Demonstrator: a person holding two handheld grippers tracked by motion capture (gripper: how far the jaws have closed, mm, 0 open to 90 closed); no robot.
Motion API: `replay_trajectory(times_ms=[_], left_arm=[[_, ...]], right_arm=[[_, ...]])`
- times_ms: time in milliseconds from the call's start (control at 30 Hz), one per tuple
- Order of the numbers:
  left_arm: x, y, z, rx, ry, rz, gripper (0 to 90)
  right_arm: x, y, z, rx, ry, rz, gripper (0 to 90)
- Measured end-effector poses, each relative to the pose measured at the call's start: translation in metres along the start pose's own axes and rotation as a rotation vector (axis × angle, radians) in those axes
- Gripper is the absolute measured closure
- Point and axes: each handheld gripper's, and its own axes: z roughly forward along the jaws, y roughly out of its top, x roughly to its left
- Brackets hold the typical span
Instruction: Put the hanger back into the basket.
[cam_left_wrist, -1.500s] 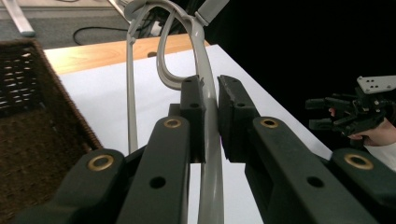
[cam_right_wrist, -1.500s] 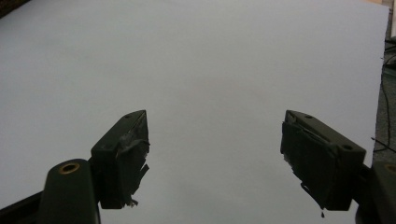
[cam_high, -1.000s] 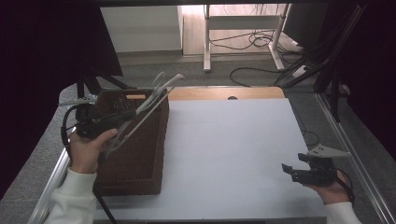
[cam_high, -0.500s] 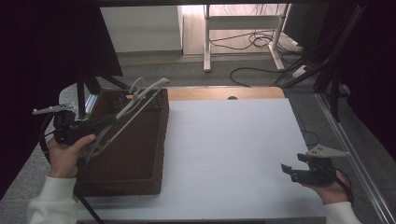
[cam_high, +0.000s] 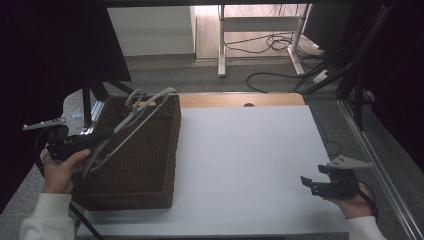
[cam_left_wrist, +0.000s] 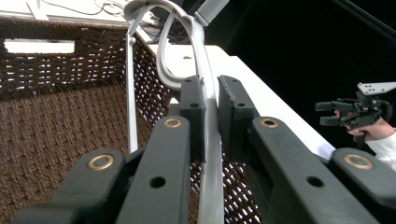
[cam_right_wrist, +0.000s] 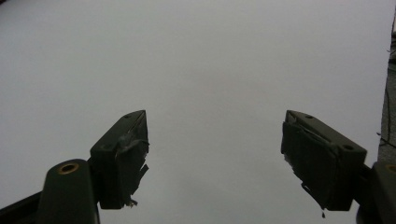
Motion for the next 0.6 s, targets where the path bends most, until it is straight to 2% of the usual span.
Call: replay_trajectory(times_ms=[100, 400, 533, 600], left_arm=[[0.005, -0.003, 0.001, 0.008, 0.006, -0.008, 82.1], [0.013, -0.013, -0.001, -0.007, -0.032, -0.017, 82.1], [0.015, -0.017, -0.002, 0.004, -0.040, -0.022, 82.0], [0.017, -0.017, -0.002, 0.009, -0.040, -0.036, 81.9]], right_arm=[[0.000, 0.000, 0.000, 0.001, 0.001, 0.000, 23.8], [0.000, -0.001, 0.001, 0.007, 0.001, -0.001, 23.7], [0.000, -0.001, 0.001, 0.007, 0.001, 0.001, 23.7], [0.000, -0.001, 0.001, 0.007, 0.000, 0.001, 23.7]])
